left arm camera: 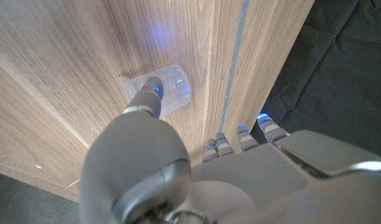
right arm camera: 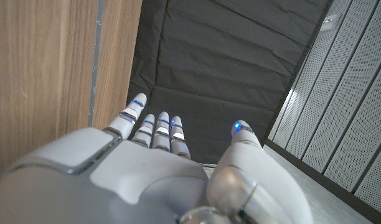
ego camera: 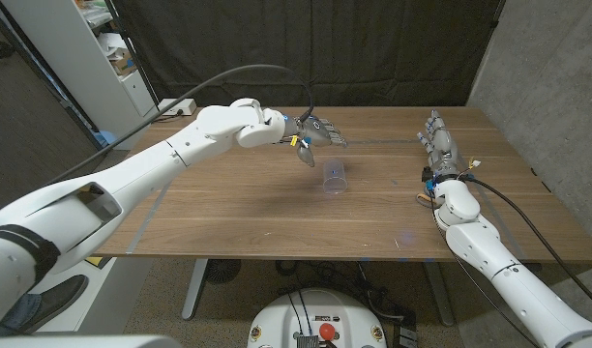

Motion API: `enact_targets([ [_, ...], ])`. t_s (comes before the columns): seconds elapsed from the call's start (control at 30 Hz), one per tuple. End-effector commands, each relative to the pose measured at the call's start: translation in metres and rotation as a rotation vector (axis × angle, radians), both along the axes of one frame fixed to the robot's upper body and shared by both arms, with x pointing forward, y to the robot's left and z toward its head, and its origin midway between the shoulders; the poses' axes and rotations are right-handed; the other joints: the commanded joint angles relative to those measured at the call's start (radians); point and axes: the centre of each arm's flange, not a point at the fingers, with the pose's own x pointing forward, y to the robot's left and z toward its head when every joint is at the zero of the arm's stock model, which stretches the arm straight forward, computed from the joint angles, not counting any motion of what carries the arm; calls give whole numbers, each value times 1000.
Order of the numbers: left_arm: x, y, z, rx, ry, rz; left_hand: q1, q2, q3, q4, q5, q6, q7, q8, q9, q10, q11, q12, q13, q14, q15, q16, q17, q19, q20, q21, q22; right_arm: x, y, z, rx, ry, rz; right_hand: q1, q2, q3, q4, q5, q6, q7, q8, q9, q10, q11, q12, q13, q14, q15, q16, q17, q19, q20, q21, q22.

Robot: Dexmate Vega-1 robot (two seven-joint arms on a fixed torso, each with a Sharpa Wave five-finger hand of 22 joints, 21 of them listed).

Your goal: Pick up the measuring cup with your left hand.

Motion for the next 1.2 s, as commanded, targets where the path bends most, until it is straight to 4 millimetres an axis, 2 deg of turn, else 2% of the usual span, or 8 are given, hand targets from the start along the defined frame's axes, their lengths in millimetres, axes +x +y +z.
enact_targets([
  [0.03, 6, 1, -9, 31, 15, 36, 9, 0, -5, 0, 6, -8, -4, -2, 2, -12, 1, -3, 2, -10, 3, -1, 5, -2, -2, -1, 3, 4, 0, 2, 4, 2, 5, -5, -8, -2, -2, 4, 4, -7, -1, 2, 1, -6, -2, 2, 9, -3, 2, 3, -6, 2, 0, 5],
  [0.6, 17, -8, -18, 76, 35, 39, 16, 0, -12, 4, 12, -8, -6, 0, 2, -13, 0, -1, 2, -13, 3, -1, 6, -4, -2, -1, 3, 5, -3, -6, 9, 15, 6, -5, -9, -3, -4, 7, 5, -8, 0, 2, 2, -5, -2, 2, 11, -4, 3, 4, -6, 2, 1, 5],
  [1.2, 26, -1, -26, 53, 71, 57, 26, 2, -17, 6, 18, 0, -6, 4, 2, -3, -1, 5, 1, -9, 5, 2, 6, -3, -1, -1, 3, 10, -4, -15, 13, 28, 14, -5, -10, -5, -6, 11, 6, -8, 0, 2, 5, -7, 0, 2, 14, -4, 4, 4, -6, 3, 2, 5],
])
